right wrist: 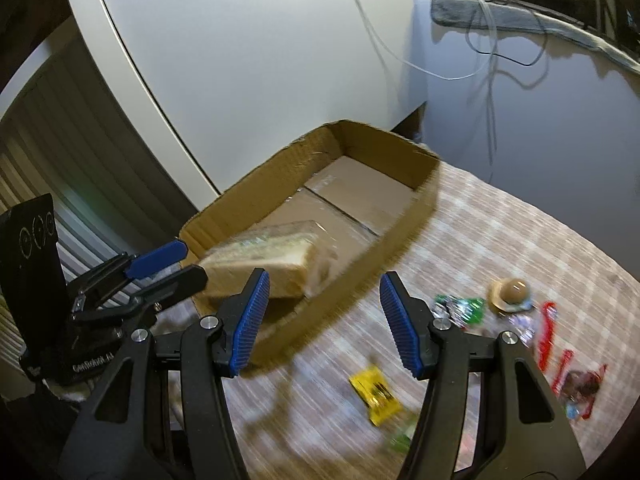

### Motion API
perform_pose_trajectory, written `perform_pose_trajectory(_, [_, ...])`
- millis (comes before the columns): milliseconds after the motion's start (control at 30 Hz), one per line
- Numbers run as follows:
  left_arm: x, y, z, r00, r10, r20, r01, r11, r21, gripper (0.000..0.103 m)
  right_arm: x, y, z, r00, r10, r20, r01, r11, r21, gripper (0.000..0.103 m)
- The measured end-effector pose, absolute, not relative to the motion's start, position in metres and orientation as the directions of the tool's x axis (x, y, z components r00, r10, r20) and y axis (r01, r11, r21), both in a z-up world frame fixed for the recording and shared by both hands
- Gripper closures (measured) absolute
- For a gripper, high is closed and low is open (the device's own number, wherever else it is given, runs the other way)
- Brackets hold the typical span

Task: Organize snacks
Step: 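Grasp the Snickers bar with the right gripper while the left gripper grasps the yellow candy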

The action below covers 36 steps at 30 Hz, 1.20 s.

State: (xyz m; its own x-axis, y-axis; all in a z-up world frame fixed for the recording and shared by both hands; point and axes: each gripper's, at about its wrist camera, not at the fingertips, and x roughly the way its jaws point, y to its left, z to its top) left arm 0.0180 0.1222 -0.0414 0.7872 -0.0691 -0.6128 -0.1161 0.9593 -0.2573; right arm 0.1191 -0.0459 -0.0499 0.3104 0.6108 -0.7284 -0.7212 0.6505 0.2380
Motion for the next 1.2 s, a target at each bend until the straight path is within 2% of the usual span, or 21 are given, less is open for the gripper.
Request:
perform_pose_trajectory(300, [0.022,0.087,-0.045,0.768,-0.141,-0.624,-0.034,0.965,-0.26,0.049,0.107,-0.111,-0.051,0.398,0.557,-0.729,-0.662,0.724,0.191,0.042])
perform_pose_trajectory(700, [0.026,0.03,-0.068,0.693,-0.251,-0.677,0.094,0.961,-0.26,0.049,0.084,-0.197,-0.083,0.495,0.381,-0.781,-0.532,0.844,0.075,0.042])
perform_pose_trajectory(900, [0.032,0.011,-0.086,0.65,-0.261,-0.714,0.114,0.962,-0.249,0.049,0.073,-0.228,-0.108,0.488,0.325,-0.81,-0.479,0.875,0.063,0.042])
perform_pose_trajectory(1200, [0.048,0.0,-0.102,0.629,-0.209,-0.749,0.111,0.977,-0.18,0.049,0.071,-0.244,-0.13,0.504,0.244,-0.828,-0.45,0.893,-0.011,0.042])
